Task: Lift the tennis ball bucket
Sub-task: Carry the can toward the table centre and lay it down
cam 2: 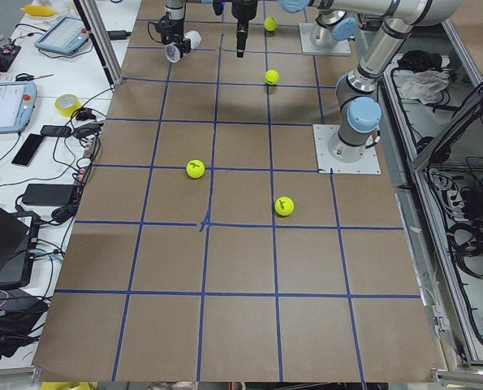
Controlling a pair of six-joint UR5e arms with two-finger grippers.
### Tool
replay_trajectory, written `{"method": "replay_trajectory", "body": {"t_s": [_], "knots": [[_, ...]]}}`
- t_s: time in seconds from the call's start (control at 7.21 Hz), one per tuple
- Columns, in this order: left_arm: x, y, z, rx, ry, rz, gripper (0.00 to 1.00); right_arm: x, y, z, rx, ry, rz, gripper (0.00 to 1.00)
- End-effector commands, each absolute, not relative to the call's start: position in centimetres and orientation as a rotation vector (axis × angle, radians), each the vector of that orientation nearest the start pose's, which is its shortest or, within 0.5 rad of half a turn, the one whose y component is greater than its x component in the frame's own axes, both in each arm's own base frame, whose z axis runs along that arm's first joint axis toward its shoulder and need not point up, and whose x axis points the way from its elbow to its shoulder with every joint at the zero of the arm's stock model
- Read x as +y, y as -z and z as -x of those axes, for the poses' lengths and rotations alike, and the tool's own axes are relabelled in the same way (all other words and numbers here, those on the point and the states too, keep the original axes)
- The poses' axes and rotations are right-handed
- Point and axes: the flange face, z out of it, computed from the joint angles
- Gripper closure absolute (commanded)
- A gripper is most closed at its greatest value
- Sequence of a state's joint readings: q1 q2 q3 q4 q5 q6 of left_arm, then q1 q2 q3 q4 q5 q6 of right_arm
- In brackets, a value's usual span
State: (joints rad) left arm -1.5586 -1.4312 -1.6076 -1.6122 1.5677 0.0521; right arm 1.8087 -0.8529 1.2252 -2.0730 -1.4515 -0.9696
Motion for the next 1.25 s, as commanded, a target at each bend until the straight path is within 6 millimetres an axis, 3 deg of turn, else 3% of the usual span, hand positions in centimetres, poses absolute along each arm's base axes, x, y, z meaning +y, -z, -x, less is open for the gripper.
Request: {"method": "replay_trajectory", "body": {"t_s": [0.0,0.14,0.42,0.55,0.69,0.97,1.11], "knots": [[-43.8,-53.0,12.8,3.141,0.097,-0.063,0.00,-62.3,-23.9,-41.2,2.445,0.119,2.023,0.36],[-43.8,-53.0,12.8,3.141,0.097,-0.063,0.00,-60.4,-23.1,-42.0,2.440,0.074,2.060,0.37],[-43.8,-53.0,12.8,3.141,0.097,-0.063,0.00,-58.4,-21.9,-41.8,2.460,0.101,2.038,0.35],[-43.8,-53.0,12.8,3.141,0.097,-0.063,0.00,-56.5,-21.1,-44.0,2.394,0.188,2.083,0.34],[-43.8,-53.0,12.8,3.141,0.094,-0.063,0.00,-55.3,-20.2,-44.7,2.371,0.199,2.108,0.34],[-43.8,-53.0,12.8,3.141,0.094,-0.063,0.00,-54.9,-20.4,-44.7,2.369,0.198,2.113,0.21],[-43.8,-53.0,12.8,3.141,0.094,-0.063,0.00,-54.8,-19.7,-44.7,2.377,0.173,2.119,0.00]]}}
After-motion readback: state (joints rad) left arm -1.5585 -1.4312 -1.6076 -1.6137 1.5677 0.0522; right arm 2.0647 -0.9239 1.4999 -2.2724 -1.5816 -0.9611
